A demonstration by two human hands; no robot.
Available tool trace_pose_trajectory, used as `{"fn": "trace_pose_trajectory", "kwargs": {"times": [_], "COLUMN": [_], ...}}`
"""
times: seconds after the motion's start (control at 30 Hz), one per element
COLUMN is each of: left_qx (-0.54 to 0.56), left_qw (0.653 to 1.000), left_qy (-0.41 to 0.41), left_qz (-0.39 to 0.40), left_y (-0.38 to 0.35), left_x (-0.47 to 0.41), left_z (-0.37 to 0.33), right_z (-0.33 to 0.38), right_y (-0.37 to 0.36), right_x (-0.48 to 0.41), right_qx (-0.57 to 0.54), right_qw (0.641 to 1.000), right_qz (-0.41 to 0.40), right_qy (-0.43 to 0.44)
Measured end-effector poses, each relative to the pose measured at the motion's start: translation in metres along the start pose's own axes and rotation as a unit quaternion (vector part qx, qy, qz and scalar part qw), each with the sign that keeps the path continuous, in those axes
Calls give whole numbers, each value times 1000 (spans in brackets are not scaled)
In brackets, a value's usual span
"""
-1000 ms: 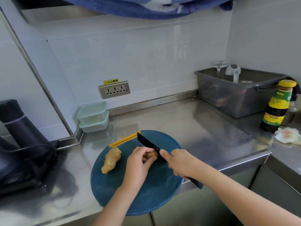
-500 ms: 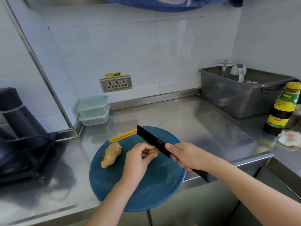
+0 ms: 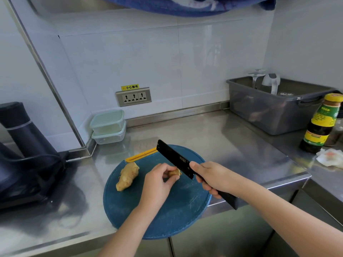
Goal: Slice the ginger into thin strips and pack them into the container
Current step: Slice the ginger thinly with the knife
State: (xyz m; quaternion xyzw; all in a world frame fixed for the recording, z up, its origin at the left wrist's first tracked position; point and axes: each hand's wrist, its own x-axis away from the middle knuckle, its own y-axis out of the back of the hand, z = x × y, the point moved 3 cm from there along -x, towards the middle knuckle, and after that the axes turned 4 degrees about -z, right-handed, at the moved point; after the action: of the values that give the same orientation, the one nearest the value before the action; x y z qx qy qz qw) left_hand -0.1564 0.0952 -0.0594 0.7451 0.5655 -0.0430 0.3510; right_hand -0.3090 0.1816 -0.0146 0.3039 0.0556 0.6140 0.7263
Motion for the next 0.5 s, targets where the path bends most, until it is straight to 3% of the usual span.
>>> {"fn": "trace_pose_trajectory", "kwargs": {"times": [0.5], "left_qx": [-15], "left_qw": [1000], "left_qy": [0], "left_qz": [0], "left_y": [-1], "left_x": [0], "left_z": [-3], "right_z": [3], "right_y": [-7], "right_x": [6], "right_qx": [22], "right_qw": [999], "right_qz": [-23], "right_qy": [-11]}}
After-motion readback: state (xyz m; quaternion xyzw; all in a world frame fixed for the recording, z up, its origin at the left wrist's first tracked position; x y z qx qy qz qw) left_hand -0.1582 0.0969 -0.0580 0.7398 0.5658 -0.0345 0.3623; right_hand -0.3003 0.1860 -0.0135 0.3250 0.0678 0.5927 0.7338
